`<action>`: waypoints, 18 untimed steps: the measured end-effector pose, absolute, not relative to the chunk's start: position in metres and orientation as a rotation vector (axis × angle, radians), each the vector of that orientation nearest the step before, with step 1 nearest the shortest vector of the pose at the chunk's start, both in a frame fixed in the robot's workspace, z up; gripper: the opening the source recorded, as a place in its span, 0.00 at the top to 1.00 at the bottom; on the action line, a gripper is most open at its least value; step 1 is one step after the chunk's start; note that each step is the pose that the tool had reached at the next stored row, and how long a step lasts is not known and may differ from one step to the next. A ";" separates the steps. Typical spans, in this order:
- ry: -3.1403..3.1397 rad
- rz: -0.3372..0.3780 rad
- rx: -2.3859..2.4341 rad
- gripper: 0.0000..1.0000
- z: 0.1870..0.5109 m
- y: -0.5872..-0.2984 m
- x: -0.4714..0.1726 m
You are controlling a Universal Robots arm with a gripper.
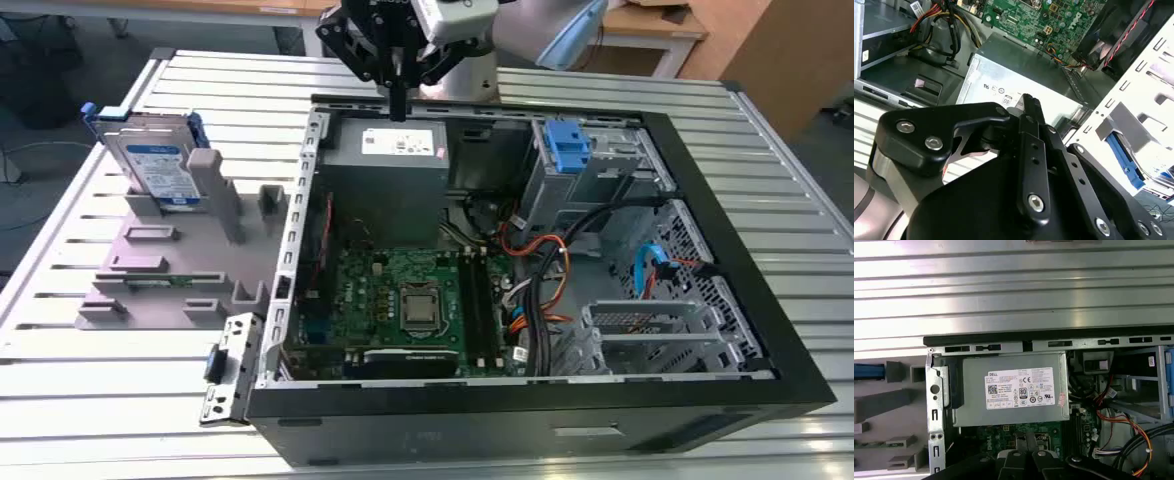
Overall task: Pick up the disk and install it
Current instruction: 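Reach for the disk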
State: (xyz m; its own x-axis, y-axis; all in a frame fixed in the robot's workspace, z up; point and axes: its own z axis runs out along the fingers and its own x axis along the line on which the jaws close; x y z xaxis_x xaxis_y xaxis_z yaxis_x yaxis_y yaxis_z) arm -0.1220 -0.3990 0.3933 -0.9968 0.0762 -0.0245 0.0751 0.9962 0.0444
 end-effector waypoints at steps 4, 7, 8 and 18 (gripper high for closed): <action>3.112 0.068 0.118 0.89 0.393 -0.399 -0.122; 3.113 0.068 0.118 0.89 0.393 -0.399 -0.122; 3.113 0.068 0.118 0.89 0.393 -0.399 -0.122; 3.112 0.068 0.118 0.89 0.393 -0.399 -0.129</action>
